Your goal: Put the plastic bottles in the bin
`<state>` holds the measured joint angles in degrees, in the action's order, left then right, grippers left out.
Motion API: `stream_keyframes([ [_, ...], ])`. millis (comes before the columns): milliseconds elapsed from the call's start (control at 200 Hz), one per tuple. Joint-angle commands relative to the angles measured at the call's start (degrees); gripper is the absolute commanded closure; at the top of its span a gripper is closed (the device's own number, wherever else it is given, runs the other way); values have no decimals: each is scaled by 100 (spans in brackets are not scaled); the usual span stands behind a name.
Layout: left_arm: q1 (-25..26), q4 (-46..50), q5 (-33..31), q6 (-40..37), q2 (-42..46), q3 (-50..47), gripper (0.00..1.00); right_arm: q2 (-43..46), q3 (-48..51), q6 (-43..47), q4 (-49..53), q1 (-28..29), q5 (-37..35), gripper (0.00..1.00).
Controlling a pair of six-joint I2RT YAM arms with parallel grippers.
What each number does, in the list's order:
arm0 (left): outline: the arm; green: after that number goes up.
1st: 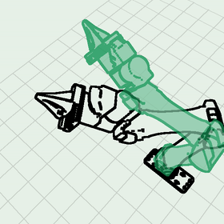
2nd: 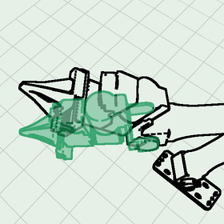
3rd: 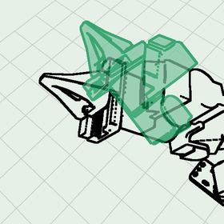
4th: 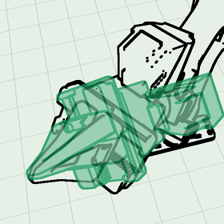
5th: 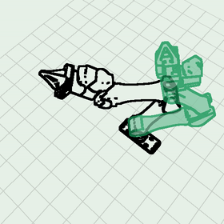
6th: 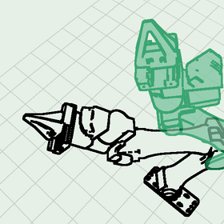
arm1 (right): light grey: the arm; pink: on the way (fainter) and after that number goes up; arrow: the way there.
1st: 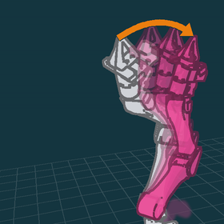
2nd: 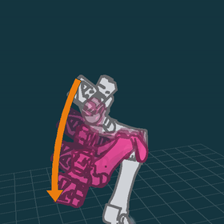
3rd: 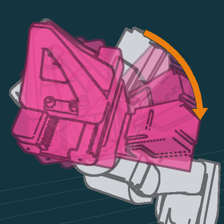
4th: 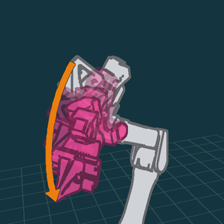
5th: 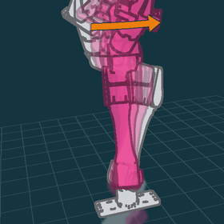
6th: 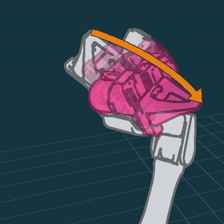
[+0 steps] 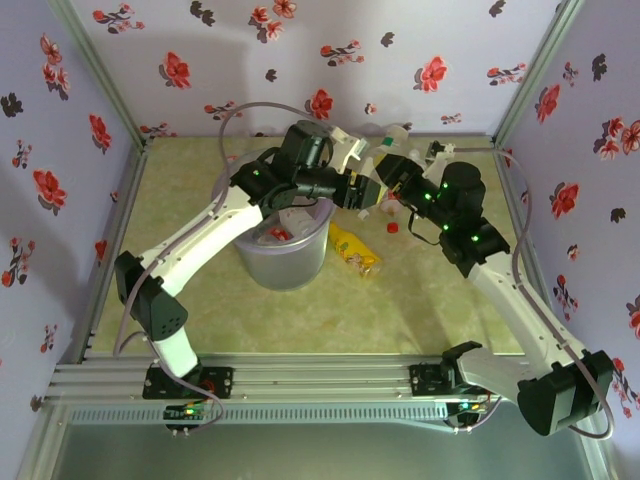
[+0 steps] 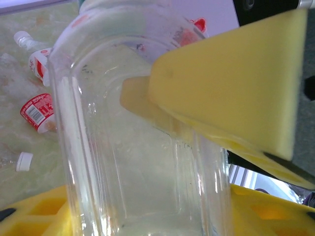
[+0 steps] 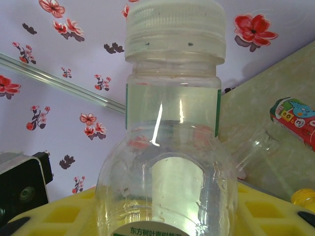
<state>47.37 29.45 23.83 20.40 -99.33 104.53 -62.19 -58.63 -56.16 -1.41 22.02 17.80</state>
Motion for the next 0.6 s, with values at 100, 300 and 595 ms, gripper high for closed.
stream_keyframes([
  [100, 36, -96, 104, -25, -87, 177, 49, 204, -105, 43, 91, -98, 311, 22],
  [300, 0, -285, 77, -10, -122, 222, 51, 537, -253, 335, 884, -539, 332, 2],
  [595, -220, -251, 76, -98, 83, 411, 54, 1049, -335, 1038, 2683, -1655, 151, 1],
])
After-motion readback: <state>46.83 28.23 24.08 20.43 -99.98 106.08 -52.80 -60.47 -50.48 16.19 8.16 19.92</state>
